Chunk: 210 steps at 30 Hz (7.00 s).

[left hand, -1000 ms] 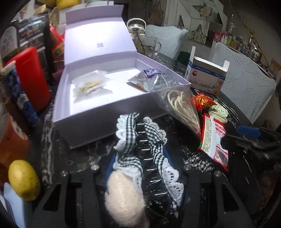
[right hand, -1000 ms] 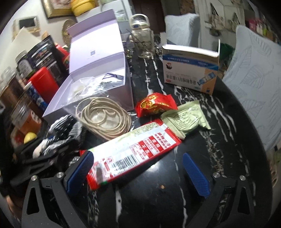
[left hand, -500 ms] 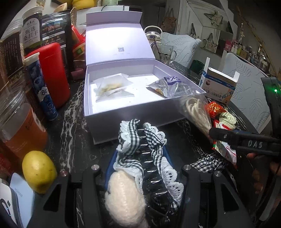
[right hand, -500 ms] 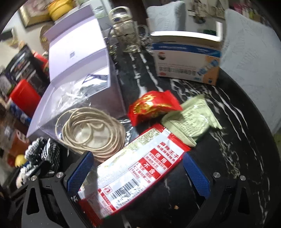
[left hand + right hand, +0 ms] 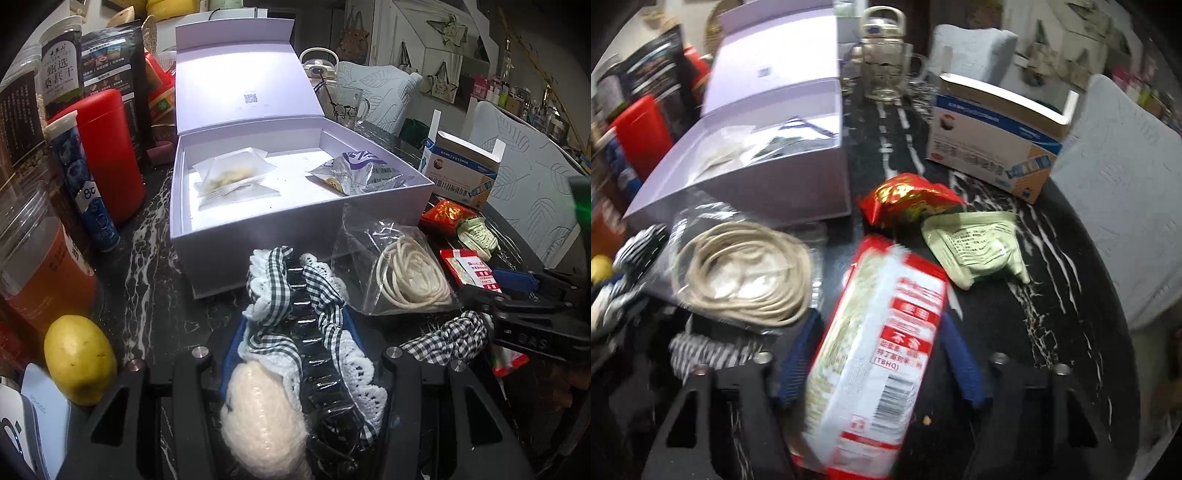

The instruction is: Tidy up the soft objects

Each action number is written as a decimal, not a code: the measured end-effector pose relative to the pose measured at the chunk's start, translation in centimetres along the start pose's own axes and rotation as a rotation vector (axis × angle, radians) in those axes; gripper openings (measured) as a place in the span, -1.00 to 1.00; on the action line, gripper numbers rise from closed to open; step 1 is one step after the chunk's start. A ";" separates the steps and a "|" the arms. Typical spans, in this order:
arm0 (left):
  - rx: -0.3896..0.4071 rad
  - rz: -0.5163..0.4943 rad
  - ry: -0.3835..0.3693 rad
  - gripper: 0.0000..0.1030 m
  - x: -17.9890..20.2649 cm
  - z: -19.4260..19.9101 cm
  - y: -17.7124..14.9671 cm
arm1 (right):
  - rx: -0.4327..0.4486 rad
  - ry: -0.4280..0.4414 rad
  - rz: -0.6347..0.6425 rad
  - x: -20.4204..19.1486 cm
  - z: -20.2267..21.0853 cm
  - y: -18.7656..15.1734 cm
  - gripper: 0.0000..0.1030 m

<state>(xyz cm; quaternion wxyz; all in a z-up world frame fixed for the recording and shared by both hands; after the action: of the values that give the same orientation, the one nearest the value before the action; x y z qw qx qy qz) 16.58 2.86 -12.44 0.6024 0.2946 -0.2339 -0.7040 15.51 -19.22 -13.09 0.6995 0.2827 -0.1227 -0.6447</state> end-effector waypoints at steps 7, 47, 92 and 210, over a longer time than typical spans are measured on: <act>0.007 -0.005 0.004 -0.04 -0.1 0.4 -0.4 | 0.026 0.051 0.040 0.7 1.7 -1.9 -0.07; -0.053 0.167 -0.028 -0.04 -2.1 5.3 -5.8 | 0.063 0.082 0.128 0.5 5.4 -7.5 -0.14; 0.327 0.107 -0.067 -0.12 -0.2 14.2 7.3 | 0.326 0.293 0.272 -2.4 14.3 3.3 -0.17; 0.046 0.104 0.175 0.91 -1.6 -3.1 19.0 | 0.161 0.249 0.236 -3.5 1.6 20.3 0.47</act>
<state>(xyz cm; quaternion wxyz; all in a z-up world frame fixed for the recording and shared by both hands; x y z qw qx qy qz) 32.41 1.34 -1.41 0.6493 0.3562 -0.2117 -0.6378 31.05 -16.05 0.15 0.7550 0.3991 -0.1189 -0.5065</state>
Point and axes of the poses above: each gripper's, at about its wrist camera, not at the fingertips, and z roughly against the way its jaws point, x to its right, y to its top, the point moved 1 cm from there along -z, roughly the way its jaws point, and after that the axes turned 15 degrees about y, right-handed, at the moved point
